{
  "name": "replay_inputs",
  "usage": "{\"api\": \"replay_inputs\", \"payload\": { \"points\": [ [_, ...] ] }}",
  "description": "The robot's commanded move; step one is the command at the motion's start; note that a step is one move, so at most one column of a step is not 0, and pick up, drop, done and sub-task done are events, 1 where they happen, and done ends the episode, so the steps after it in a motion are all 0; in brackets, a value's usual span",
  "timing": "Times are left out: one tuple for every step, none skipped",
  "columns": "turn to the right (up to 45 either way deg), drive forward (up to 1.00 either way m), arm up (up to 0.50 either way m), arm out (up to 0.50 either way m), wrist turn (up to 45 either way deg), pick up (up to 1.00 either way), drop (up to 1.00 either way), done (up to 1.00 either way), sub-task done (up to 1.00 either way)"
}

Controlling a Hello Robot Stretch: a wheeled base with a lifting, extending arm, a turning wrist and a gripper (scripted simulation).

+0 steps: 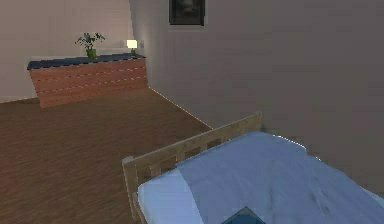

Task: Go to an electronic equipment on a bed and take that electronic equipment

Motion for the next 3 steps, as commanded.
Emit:
{"api": "replay_inputs", "payload": {
  "points": [
    [0.0, 0.0, 0.5, 0.0, 0.0, 0.0, 0.0, 0.0, 0.0],
    [0.0, 0.0, 0.0, 0.26, 0.0, 0.0, 0.0, 0.0, 0.0],
    [0.0, 0.0, 0.0, 0.0, 45.0, 0.0, 0.0, 0.0, 0.0]
  ]
}}
